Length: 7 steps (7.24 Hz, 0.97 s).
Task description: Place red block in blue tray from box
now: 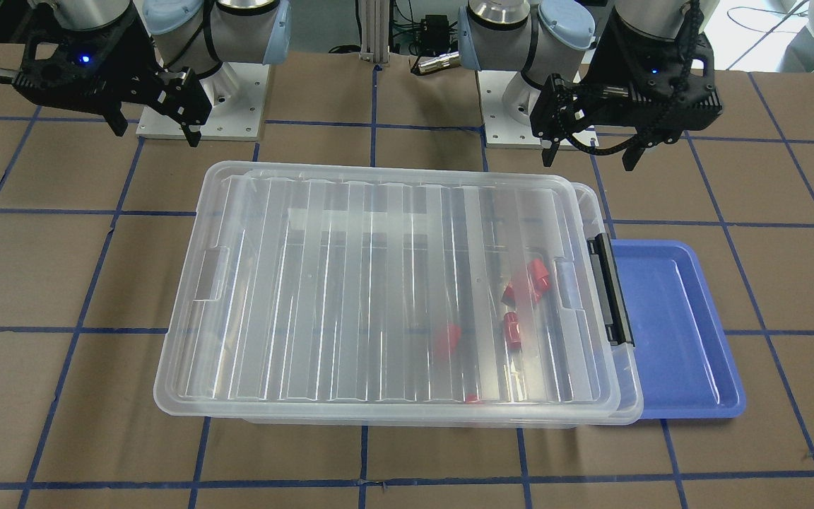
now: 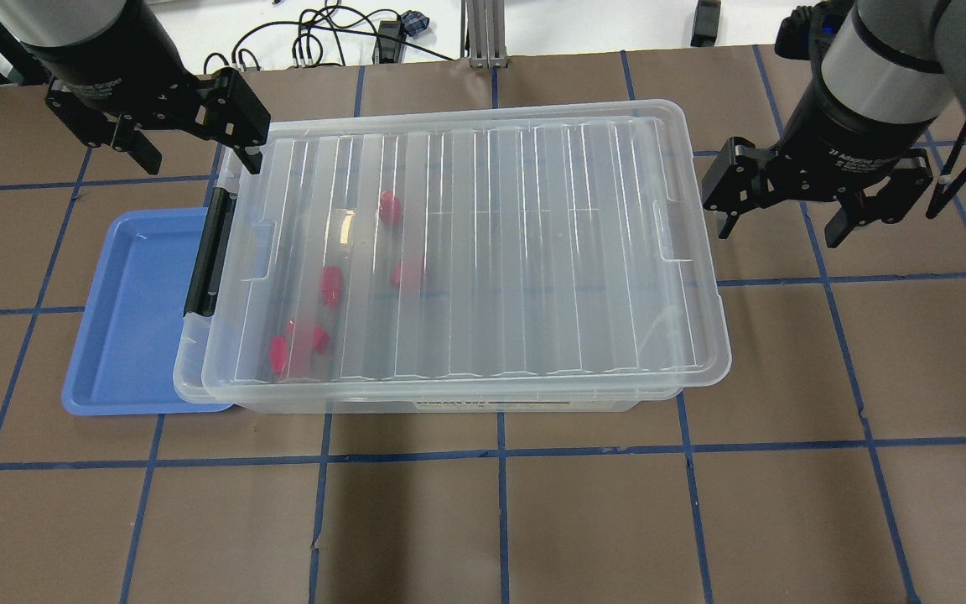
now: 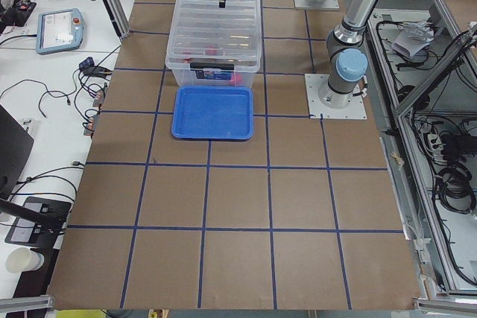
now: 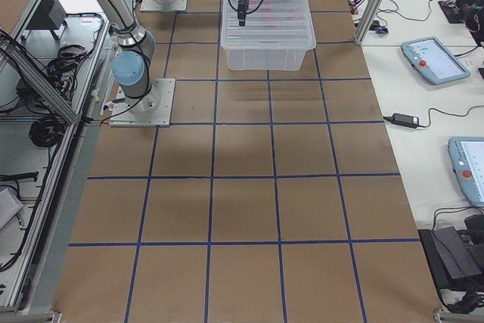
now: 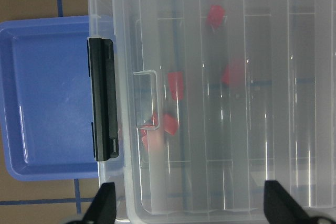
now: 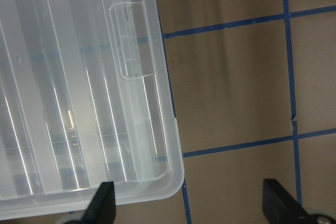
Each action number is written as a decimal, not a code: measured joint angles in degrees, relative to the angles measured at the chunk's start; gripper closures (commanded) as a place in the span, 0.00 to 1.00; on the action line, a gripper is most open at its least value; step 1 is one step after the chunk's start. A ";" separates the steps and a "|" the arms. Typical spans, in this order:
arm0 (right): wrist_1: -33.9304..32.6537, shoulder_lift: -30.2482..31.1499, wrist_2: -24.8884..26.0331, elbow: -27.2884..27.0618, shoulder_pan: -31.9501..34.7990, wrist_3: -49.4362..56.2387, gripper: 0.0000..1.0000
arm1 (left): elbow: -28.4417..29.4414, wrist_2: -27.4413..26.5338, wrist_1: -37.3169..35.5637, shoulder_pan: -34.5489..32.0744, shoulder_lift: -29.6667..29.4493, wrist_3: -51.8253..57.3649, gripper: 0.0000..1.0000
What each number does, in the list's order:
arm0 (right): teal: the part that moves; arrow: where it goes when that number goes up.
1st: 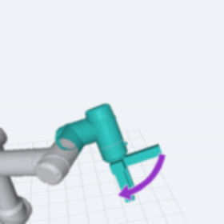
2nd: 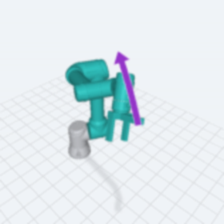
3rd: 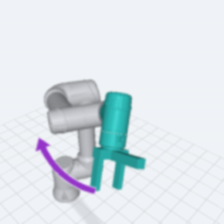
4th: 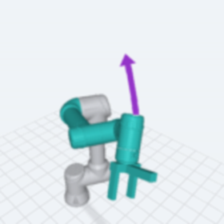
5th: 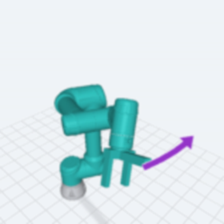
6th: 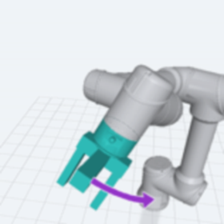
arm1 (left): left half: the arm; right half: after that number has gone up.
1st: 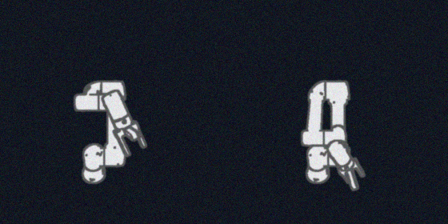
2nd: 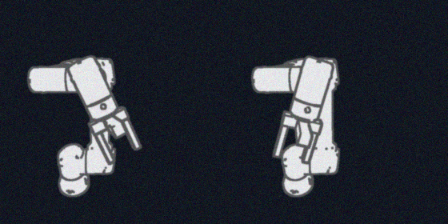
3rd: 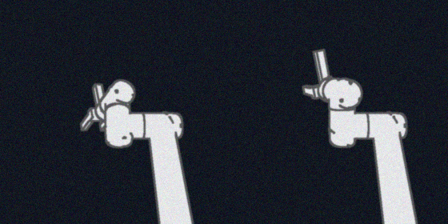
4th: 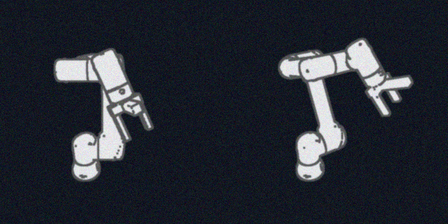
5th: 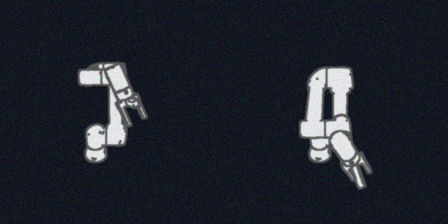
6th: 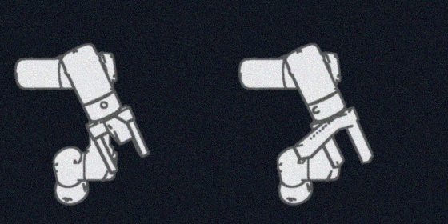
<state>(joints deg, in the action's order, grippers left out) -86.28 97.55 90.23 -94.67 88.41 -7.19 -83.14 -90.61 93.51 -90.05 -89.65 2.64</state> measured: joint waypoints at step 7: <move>-2.90 -0.43 -0.21 -0.10 -0.20 -0.08 0.00 | 0.01 0.03 -0.08 -0.03 -0.01 -0.18 0.00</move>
<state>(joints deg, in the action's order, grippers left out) -89.18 97.11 90.03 -94.76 88.21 -7.28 -83.14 -90.58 93.43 -90.08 -89.65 2.46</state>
